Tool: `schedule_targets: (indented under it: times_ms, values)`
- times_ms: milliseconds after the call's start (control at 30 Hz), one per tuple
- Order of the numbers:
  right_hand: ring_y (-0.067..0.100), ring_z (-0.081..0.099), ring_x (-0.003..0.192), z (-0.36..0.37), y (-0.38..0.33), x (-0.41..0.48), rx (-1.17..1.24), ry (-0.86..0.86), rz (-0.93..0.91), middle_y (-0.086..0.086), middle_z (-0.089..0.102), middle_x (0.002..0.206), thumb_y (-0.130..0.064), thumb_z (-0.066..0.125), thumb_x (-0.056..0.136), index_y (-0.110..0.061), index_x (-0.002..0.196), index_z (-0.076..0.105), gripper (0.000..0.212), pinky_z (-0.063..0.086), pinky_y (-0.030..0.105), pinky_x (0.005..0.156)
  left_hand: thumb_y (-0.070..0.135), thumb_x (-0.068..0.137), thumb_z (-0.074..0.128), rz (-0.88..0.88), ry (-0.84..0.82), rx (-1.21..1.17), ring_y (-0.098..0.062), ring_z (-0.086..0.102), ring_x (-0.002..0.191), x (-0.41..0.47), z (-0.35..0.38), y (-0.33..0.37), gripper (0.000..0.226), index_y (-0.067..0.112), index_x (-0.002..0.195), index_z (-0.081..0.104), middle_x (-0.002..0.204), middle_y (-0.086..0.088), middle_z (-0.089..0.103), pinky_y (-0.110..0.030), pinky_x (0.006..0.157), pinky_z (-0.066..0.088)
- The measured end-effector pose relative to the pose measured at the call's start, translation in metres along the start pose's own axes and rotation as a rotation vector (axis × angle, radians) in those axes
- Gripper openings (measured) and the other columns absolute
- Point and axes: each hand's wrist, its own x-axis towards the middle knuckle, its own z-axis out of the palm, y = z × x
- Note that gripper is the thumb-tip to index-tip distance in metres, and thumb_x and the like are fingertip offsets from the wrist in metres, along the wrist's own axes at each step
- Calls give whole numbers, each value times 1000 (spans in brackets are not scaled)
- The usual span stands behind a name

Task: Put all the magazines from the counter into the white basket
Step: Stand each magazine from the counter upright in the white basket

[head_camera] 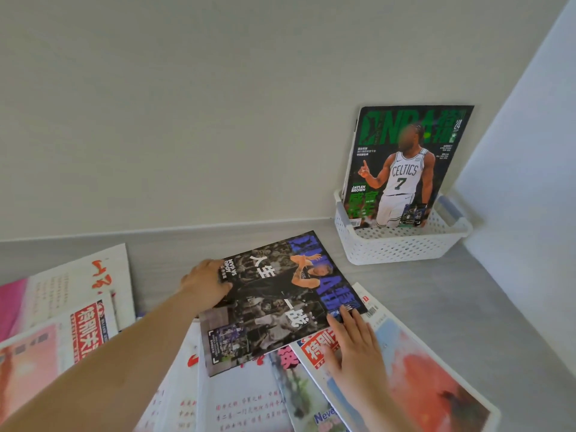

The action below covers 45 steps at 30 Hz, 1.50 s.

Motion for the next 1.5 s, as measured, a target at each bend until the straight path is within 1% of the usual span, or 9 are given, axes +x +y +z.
schedule_targets:
  times_ms: [167,267,333,733,967,1100,1267,1400,1500]
  values:
    - [24,6,142,3,-1,1,-4,61,-9,4,18,153,-36,43,90,-22,138,33,50,-12,29,113,41,82,57,35,-126,77,-28,24,136,30,4,0,73,19,141,20,150,-8,24,-45,112,21]
    - [31,52,119,-2,-5,2,-161,78,21,11,58,127,-35,65,72,-17,115,61,47,-1,28,111,45,76,62,43,-111,73,-28,26,135,38,4,0,79,21,140,22,148,-7,28,-44,110,22]
    - [30,63,105,-1,-6,2,-230,144,8,8,67,114,-36,76,60,-17,106,67,50,1,24,107,47,74,64,38,-91,112,-28,29,133,40,1,-1,82,22,140,23,146,-7,31,-43,109,24]
    - [28,66,98,-3,-4,3,-253,167,25,6,70,108,-40,65,57,-19,99,69,47,4,25,108,36,80,62,-24,-202,206,-24,49,116,41,-26,14,50,16,123,49,125,-5,53,-34,97,36]
    - [31,63,104,1,-2,2,-213,164,39,9,67,114,-37,76,57,-17,104,68,52,35,35,102,20,86,53,45,-232,70,-10,43,64,33,-36,22,10,10,84,54,68,4,44,-19,53,31]
    - [38,40,128,0,-3,2,-26,99,66,14,46,137,-25,70,73,-11,124,53,55,24,44,106,15,88,51,54,-292,18,-14,46,76,23,-35,21,21,7,107,51,80,4,49,-20,61,35]
    - [17,7,142,-8,-4,3,297,22,196,3,8,155,-25,47,90,-19,141,19,59,15,31,114,7,85,55,68,-288,-306,-17,52,82,-4,-40,14,24,12,108,53,92,-4,56,-29,76,38]
    - [20,40,125,-26,-21,18,986,153,548,6,43,135,-8,49,86,-18,133,33,50,34,37,102,3,84,56,75,-226,-619,-17,57,78,-37,-32,2,17,20,83,56,82,-1,64,-28,71,41]
    - [19,54,100,-32,-27,29,1242,213,704,6,57,111,-3,49,83,-15,117,48,36,39,32,84,3,83,56,33,-175,-800,-11,63,63,-56,-23,-4,21,24,82,58,65,6,69,-24,58,45]
